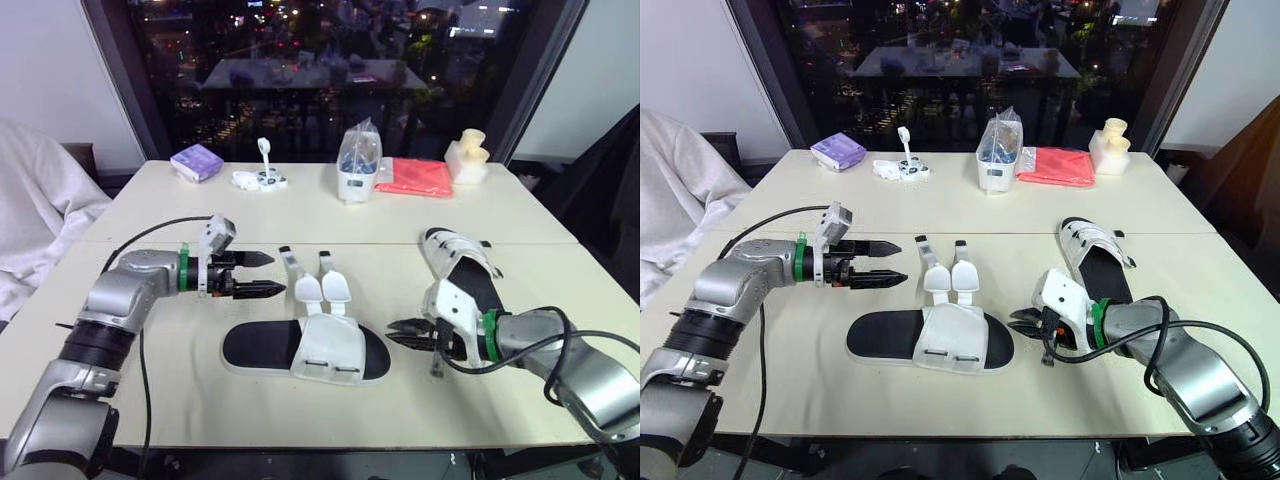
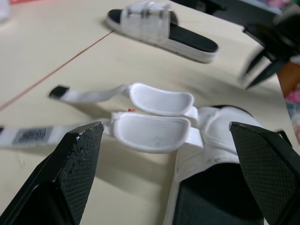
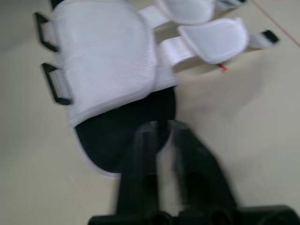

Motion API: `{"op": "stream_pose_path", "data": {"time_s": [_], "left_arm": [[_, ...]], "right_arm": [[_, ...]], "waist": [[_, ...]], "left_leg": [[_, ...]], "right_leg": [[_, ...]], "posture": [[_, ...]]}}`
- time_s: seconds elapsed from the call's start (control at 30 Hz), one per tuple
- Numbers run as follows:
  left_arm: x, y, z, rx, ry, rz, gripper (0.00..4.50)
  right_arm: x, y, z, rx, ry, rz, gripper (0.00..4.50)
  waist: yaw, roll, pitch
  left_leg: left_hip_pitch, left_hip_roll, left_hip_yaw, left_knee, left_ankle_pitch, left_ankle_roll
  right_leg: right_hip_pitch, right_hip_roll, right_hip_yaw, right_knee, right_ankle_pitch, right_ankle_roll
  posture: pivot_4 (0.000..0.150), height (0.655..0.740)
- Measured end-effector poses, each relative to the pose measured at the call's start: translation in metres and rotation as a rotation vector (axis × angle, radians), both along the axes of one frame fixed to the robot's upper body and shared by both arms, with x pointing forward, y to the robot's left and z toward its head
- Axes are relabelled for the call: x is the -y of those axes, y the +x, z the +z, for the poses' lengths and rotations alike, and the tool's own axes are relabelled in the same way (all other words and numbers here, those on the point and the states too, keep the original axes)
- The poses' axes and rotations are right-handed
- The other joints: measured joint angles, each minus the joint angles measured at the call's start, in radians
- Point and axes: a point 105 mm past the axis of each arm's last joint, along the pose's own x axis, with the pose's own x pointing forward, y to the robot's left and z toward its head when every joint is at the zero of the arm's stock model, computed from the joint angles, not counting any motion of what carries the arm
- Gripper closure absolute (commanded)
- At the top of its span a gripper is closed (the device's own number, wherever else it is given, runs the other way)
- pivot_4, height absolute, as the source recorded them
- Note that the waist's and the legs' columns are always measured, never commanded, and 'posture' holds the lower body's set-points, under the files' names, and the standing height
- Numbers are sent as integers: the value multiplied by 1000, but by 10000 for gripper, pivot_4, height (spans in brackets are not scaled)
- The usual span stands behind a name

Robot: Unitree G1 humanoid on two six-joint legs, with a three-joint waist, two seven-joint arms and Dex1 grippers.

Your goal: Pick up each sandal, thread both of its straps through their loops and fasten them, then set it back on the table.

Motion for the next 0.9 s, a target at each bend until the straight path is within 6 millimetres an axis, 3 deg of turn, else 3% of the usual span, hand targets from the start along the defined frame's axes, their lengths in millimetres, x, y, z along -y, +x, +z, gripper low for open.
{"op": "stream_pose_path", "data": {"time_s": [0.13,0.27,0.37,0.5,0.77,0.9], "left_arm": [[-2,-3,-18,-92,3,40,0],[-3,-1,-23,-126,5,76,0],[-1,5,-25,-149,-36,130,0],[7,13,-42,-264,-83,199,0],[29,21,-62,-467,-172,227,0],[38,30,-63,-530,-226,237,0]], "right_arm": [[-6,-2,-9,-28,13,36,44783],[-12,-3,-17,-45,14,60,44783],[-17,-3,-25,-52,12,75,44783],[-21,-3,-42,-80,-7,98,44783],[-27,2,-42,-15,-21,135,44783],[-31,6,-44,13,-21,147,44783]], "waist": [[0,0,0],[3,0,0],[4,0,0],[3,0,0],[2,0,0],[0,0,0]], "left_leg": [[0,0,0,1,0,0],[0,0,0,3,0,0],[0,0,0,4,0,0],[0,0,0,5,0,1],[0,0,0,5,0,1],[0,0,0,5,0,1]], "right_leg": [[0,0,0,1,0,0],[0,-1,0,1,0,0],[1,-1,0,2,0,0],[1,-1,0,3,0,0],[1,-1,0,3,0,0],[1,0,0,3,0,0]], "posture": [[1500,7400],[1500,7400],[1500,7400],[1500,7400],[1500,7400],[1500,7400]]}}
